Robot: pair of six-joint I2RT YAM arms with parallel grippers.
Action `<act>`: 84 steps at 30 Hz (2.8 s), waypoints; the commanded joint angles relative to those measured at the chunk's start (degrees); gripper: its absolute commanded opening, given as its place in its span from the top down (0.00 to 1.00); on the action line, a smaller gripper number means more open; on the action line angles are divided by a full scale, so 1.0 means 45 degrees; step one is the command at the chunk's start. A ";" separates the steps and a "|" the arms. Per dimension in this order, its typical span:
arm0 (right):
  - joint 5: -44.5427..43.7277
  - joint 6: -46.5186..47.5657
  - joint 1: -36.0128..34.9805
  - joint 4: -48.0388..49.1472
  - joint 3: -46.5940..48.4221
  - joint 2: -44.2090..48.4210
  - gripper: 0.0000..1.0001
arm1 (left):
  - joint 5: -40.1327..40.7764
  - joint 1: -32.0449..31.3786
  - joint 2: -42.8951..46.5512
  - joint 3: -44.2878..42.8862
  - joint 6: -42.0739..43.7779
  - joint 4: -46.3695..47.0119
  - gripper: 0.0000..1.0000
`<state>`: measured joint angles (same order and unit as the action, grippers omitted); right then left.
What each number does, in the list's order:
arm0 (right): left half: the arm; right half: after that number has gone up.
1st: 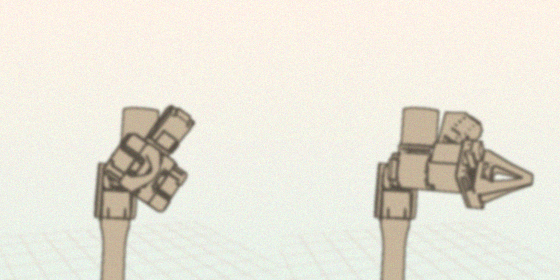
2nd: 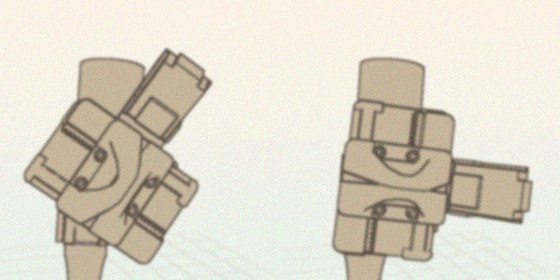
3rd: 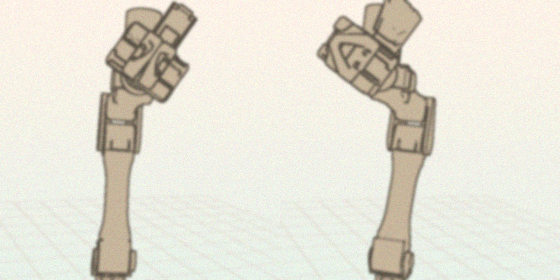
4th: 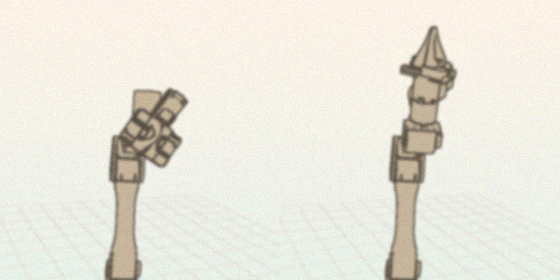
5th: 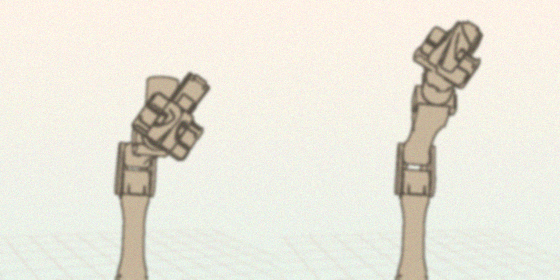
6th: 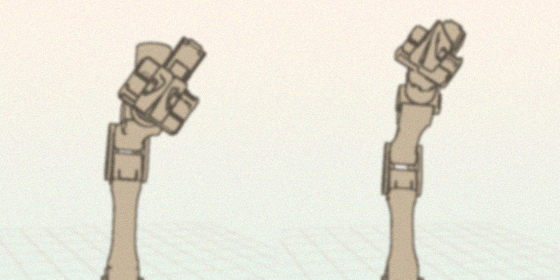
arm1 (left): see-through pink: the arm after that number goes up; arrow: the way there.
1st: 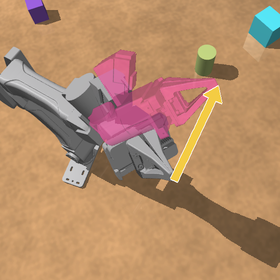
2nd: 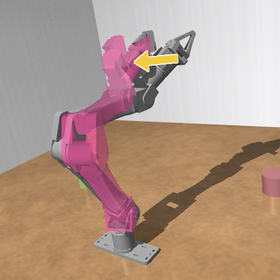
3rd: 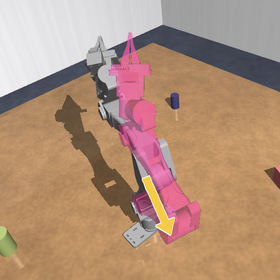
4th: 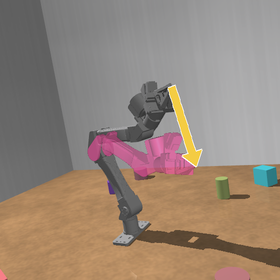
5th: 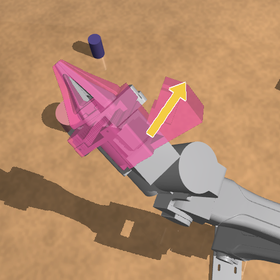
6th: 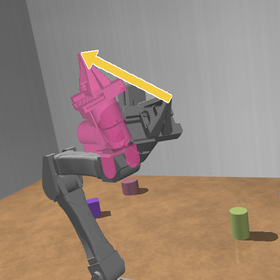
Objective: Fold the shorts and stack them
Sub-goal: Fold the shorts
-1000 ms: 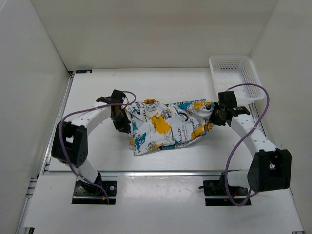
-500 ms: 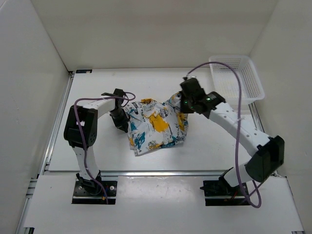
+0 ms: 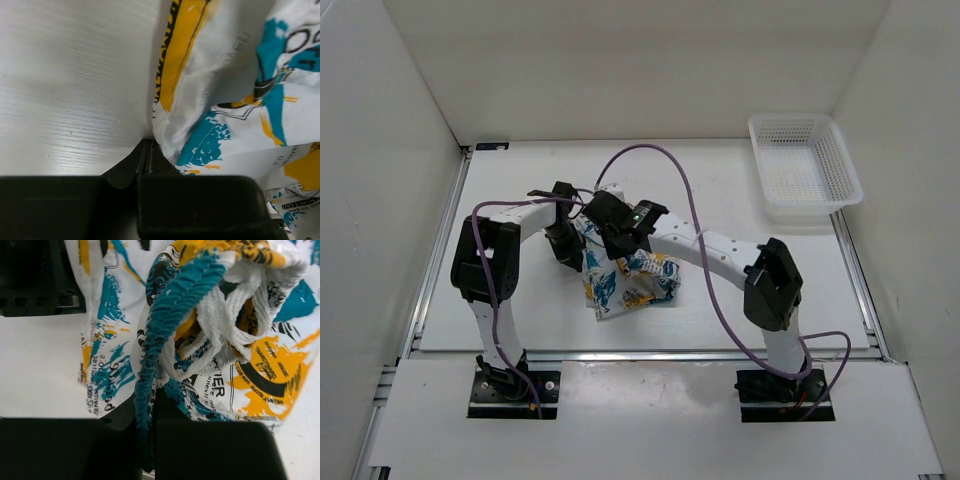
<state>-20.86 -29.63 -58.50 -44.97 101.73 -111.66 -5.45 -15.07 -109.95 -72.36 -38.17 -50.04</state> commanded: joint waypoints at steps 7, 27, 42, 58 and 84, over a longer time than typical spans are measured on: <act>0.0476 0.0157 -0.0262 0.1280 0.0967 -0.0464 0.55 | -0.0310 0.0341 0.0350 -0.0073 0.0377 0.0378 0.90; 0.0649 -0.1032 0.1514 0.2552 -0.6042 0.5555 0.93 | -0.1796 -0.0300 0.2404 -0.2475 0.2116 -0.1341 0.83; 0.1179 -0.1268 0.2844 0.2552 -0.8135 0.7137 0.72 | -0.0332 -0.2921 -0.0504 -0.3470 0.2350 -0.1341 0.20; 0.1803 -0.1033 0.3098 0.2746 -0.8351 0.7197 0.72 | 0.0080 -0.2922 0.0408 -0.4233 0.1941 -0.2354 0.90; 0.3015 -0.0955 0.2043 0.4428 -0.6924 0.2327 0.85 | -0.0214 -0.0792 0.2693 -0.1243 0.2663 -0.2588 0.22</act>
<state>-7.75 -34.17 -48.88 -25.15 68.58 -105.71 -6.48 -20.12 -101.73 -77.30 -27.14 -61.47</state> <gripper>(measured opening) 0.153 0.772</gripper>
